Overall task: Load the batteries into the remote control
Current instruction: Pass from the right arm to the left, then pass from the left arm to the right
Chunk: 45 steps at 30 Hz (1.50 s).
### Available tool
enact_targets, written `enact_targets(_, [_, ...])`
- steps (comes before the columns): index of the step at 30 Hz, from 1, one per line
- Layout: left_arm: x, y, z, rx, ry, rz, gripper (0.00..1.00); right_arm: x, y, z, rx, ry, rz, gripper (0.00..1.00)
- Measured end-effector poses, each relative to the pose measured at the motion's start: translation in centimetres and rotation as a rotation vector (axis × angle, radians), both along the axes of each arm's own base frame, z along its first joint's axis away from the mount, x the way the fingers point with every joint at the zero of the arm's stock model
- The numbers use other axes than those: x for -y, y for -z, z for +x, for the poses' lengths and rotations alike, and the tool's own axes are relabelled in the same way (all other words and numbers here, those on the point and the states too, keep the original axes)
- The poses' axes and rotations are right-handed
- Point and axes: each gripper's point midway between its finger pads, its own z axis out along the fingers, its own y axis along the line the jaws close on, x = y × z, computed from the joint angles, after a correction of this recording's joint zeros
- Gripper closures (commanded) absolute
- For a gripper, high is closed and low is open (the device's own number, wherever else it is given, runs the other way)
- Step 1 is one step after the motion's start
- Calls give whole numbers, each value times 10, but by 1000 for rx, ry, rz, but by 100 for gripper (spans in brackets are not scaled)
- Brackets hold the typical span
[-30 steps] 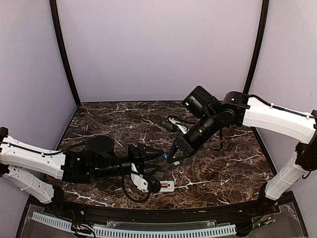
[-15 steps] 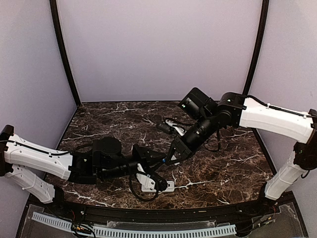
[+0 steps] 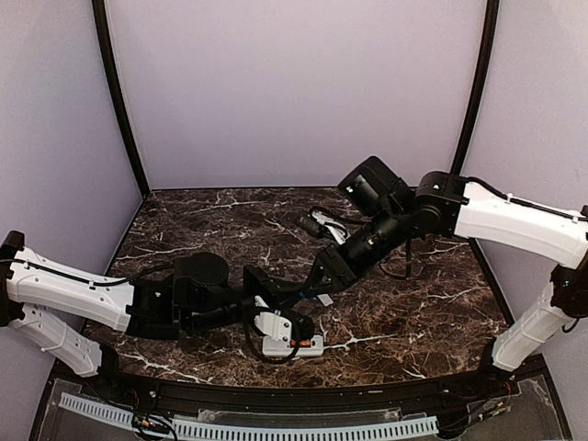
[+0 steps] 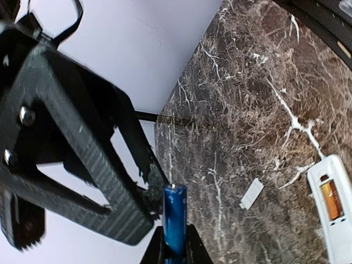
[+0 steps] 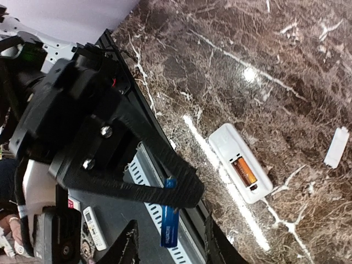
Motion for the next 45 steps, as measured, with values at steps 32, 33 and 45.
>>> enact_targets(32, [8, -4, -12, -1007, -221, -239, 100, 12, -22, 12, 113, 167, 204, 72])
enact_targets(33, [8, -4, -12, -1007, -222, -240, 100, 12, -21, 11, 107, 165, 204, 73])
enact_targets(45, [7, -5, -7, -997, -243, -251, 100, 7, -11, 3, 42, 133, 190, 100])
